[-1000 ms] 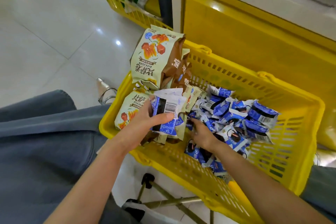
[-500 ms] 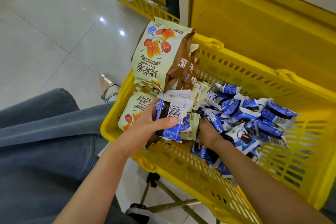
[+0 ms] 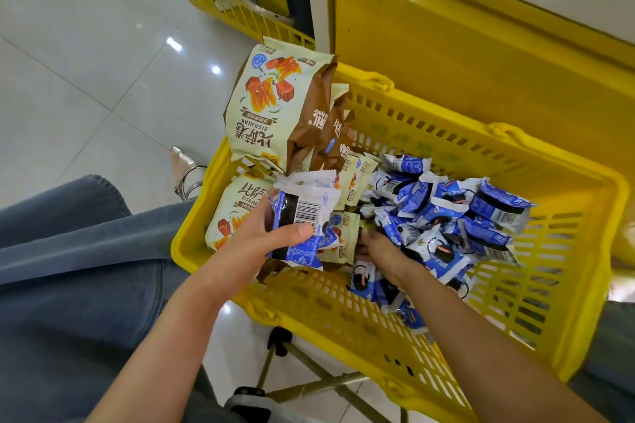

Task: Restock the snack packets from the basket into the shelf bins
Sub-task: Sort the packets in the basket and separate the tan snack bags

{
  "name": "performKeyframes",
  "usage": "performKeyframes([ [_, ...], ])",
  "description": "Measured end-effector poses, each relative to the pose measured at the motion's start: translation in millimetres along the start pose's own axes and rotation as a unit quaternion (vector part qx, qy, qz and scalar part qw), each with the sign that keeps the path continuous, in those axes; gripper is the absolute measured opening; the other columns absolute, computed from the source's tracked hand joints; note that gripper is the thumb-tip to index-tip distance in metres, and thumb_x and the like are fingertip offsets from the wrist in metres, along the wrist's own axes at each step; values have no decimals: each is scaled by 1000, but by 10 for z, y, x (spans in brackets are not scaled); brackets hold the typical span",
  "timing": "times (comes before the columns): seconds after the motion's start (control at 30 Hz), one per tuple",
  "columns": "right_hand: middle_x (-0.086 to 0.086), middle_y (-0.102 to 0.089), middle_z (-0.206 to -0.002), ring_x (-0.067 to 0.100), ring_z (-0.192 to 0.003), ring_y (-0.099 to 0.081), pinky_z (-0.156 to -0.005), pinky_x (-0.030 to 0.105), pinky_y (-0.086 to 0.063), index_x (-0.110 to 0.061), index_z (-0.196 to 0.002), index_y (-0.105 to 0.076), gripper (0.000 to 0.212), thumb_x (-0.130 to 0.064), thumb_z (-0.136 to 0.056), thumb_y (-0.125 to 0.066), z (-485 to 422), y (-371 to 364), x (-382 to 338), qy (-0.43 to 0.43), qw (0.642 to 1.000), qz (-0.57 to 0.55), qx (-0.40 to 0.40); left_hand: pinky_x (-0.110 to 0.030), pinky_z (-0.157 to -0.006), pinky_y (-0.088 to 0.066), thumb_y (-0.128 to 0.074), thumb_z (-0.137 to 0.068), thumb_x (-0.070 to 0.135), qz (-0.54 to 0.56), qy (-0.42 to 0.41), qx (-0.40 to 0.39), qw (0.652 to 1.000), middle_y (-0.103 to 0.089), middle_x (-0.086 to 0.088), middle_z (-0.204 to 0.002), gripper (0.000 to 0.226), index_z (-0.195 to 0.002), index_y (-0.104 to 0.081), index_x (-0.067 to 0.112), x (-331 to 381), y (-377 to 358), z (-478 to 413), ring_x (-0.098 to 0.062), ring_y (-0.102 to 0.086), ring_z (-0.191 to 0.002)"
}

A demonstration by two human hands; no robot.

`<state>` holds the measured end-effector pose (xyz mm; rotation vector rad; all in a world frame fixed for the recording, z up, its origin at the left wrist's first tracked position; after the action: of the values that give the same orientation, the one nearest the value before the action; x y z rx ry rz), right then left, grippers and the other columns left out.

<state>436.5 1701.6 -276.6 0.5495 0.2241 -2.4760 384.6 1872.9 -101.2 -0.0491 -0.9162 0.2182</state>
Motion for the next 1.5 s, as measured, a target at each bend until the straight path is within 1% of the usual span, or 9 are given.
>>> performKeyframes([
  [0.2, 12, -58, -119, 25, -105, -57, -87, 35, -50, -7, -128, -49, 36, -19, -103, -25, 105, -98, -7, 7, 999, -26, -21, -14, -69, -53, -73, -49, 44, -7, -2, 10, 1000, -70, 18, -100, 69, -113, -47, 37, -6, -26, 13, -5, -66, -96],
  [0.43, 4, -54, -126, 20, -116, -50, -94, 31, -40, -25, -128, -47, 55, -61, -93, -23, 143, -151, 170, -18, 991, -93, -91, -15, -71, -53, -73, -52, 45, -21, -3, 11, 1000, -69, 18, -103, 67, -113, -48, 39, -12, -20, 9, -5, -65, -98],
  [0.6, 7, -58, -119, 22, -107, -53, -88, 36, -45, -13, -127, -52, 41, -39, -96, -46, 233, -101, 160, -13, 992, -84, -96, -14, -66, -52, -76, -55, 40, -26, -8, 16, 999, -70, 18, -98, 66, -114, -47, 37, -14, -87, 0, -4, -67, -92],
  [0.87, 7, -57, -97, 25, -89, -59, -79, 40, -52, -6, -113, -58, 24, -21, -96, -50, 699, 372, -13, 148, 978, 125, 77, -26, -93, -46, -72, -64, 35, -45, 0, 11, 999, -67, 15, -111, 56, -113, -45, 42, -44, -323, 27, -6, -63, -104],
  [1.07, -7, -56, -96, 8, -84, -53, -68, 19, -36, -12, -101, -62, 17, -25, -92, -58, 1237, 847, -105, 233, 918, 276, 160, -29, -109, -25, -75, -69, 46, -164, 57, -55, 983, -26, 13, -143, 106, -147, -9, 18, -388, -773, -199, -8, -28, -132],
  [1.17, -2, -59, -87, 4, -65, -51, -49, 12, -35, -17, -91, -57, 6, -22, -91, -60, 1323, 1038, 19, 182, 909, 323, 189, -36, -113, -24, -75, -72, 45, -241, 81, -90, 963, -23, 1, -151, 106, -146, -5, 16, -638, -1074, -384, -18, -26, -137],
  [1.27, 8, -64, -102, 13, -76, -57, -53, 15, -40, -14, -103, -56, 10, -12, -93, -54, 1369, 1110, 118, 130, 908, 348, 191, -38, -112, -25, -73, -73, 46, -316, 95, -117, 937, -13, -9, -154, 108, -145, 0, 10, -863, -1312, -504, -26, -18, -140],
  [1.43, 9, -56, -122, 25, -112, -53, -83, 31, -44, -13, -127, -44, 47, 7, -85, -49, 1440, 1095, 13, 140, 745, 603, 248, -45, -104, -36, -65, -79, 51, -533, 33, -164, 829, -30, -18, -138, 90, -140, -17, 7, -1057, -1502, -578, -34, -33, -129],
  [1.5, 6, -49, -128, 23, -118, -45, -95, 30, -39, -14, -132, -41, 50, 4, -87, -49, 1415, 1073, -78, 191, 740, 587, 267, -43, -103, -36, -60, -82, 52, -591, 16, -198, 782, -32, -18, -137, 82, -141, -23, 8, -1077, -1488, -605, -34, -31, -129],
])
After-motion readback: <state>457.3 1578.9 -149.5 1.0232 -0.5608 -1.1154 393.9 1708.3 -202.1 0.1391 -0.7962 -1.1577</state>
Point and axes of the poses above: each hand's wrist, its own z-axis away from the middle knuckle, its own y-axis out of the back of the hand, x = y × z, the point moved 4 cm from there along -z, towards the middle knuckle
